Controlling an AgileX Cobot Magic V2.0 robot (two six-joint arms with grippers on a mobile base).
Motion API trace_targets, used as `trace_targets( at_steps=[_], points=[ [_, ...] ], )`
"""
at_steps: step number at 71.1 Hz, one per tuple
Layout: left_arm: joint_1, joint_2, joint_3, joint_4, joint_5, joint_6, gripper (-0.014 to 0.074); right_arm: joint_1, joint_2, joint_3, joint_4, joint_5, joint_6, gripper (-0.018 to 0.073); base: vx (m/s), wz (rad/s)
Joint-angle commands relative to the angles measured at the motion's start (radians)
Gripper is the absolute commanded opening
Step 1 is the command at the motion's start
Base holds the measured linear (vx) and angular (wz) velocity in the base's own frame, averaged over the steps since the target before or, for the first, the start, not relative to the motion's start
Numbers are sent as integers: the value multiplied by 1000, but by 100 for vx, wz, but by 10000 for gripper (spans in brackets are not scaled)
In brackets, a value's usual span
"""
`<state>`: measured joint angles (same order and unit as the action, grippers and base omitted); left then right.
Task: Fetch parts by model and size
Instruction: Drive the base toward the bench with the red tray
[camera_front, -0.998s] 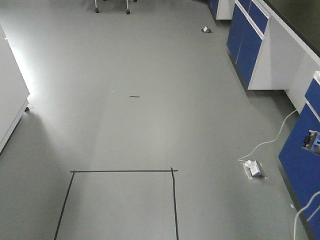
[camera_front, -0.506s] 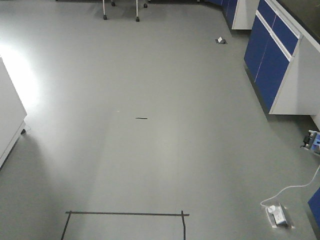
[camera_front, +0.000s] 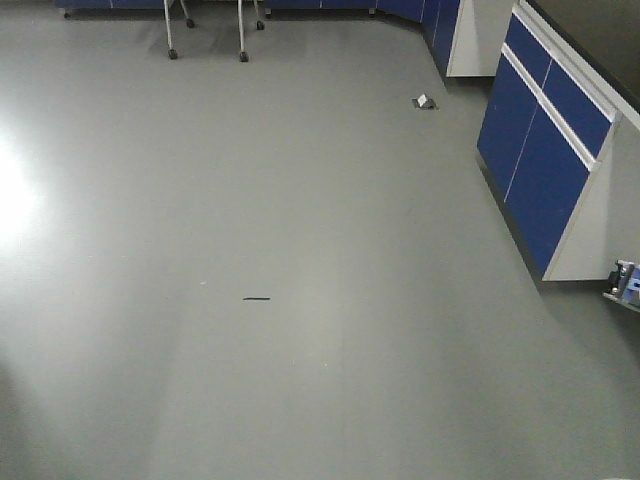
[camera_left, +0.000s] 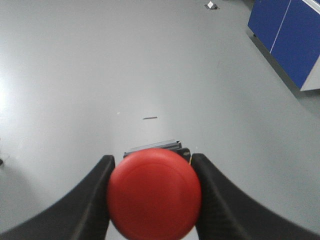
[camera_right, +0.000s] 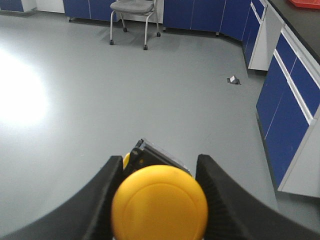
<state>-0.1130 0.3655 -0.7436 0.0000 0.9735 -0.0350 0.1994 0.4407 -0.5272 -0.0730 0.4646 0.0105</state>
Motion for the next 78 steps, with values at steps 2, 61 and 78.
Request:
trace_targets(
  at_steps=[2,61,78],
  points=[
    [-4,12,-27,-8,-78,-7,-6,-2,7,-29,-7,-80,-10,-10,62,-6],
    [-4,12,-27,-9,-78,-7,-6,-2,7,-29,-7,-80,-10,-10,65,2],
    [-4,12,-27,-9,-78,-7,-6,-2,7,-29,-7,-80,-10,-10,69,-7]
  ],
)
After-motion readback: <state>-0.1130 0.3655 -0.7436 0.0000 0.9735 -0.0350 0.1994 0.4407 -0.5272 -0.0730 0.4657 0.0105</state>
